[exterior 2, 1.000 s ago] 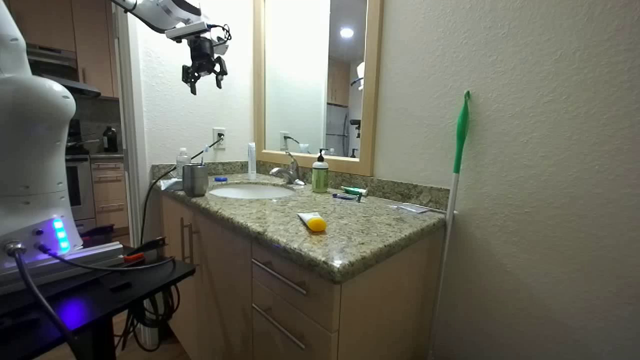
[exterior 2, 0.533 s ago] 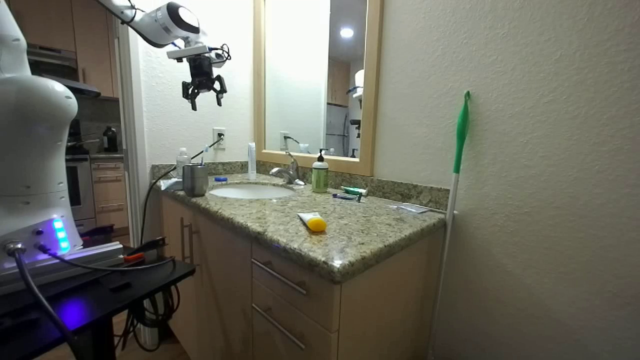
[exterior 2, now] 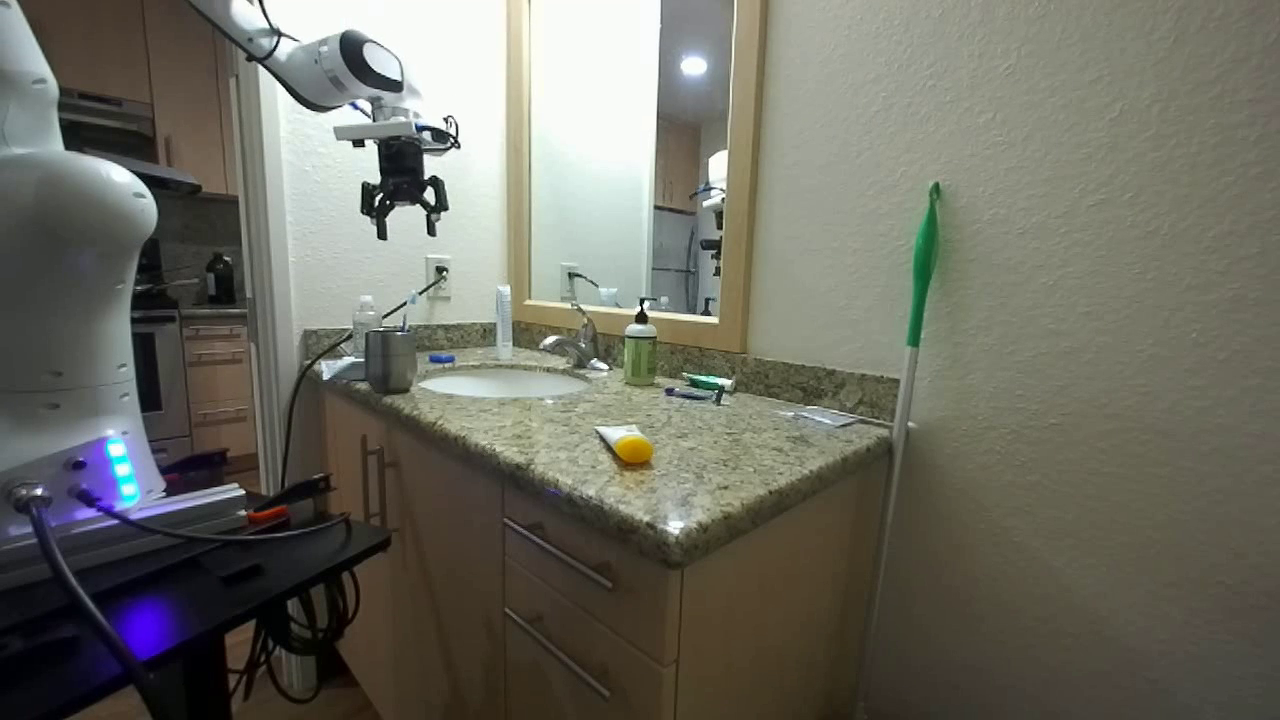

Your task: Put the toothbrush on the countertop

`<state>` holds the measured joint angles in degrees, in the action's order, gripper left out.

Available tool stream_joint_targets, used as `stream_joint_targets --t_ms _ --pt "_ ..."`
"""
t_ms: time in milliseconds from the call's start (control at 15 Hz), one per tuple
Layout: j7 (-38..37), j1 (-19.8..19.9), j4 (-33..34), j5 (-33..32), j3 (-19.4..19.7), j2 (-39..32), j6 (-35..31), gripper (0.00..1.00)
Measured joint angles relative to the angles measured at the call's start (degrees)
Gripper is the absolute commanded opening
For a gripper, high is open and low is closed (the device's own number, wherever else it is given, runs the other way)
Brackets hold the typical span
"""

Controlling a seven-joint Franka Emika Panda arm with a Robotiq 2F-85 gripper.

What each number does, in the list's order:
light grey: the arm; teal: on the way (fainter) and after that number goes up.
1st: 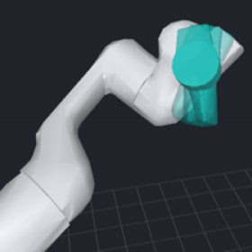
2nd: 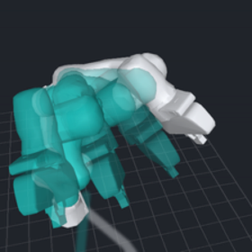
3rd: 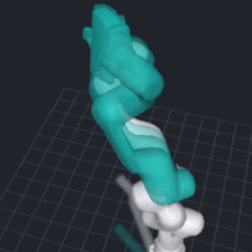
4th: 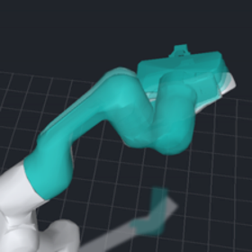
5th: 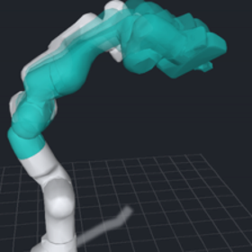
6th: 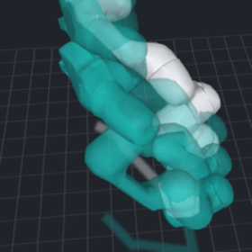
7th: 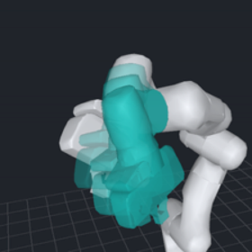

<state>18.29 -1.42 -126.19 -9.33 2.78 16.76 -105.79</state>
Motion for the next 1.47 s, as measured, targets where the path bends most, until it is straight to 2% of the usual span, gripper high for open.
stream_joint_targets --t_ms 333,933,1200,1400,1467 --pt "0.5 0.1 -3.8 7.5 3.1 -4.4 -10.6 1.0" --pt "1.1 0.0 -5.9 8.7 2.9 -6.7 -12.0 1.0" --pt "3.2 0.0 -7.9 9.6 2.5 -9.1 -17.6 1.0" --pt "3.1 0.0 -8.0 9.6 2.3 -9.6 -18.0 1.0" --pt "3.1 0.0 -7.9 9.6 2.3 -9.4 -18.0 0.75"
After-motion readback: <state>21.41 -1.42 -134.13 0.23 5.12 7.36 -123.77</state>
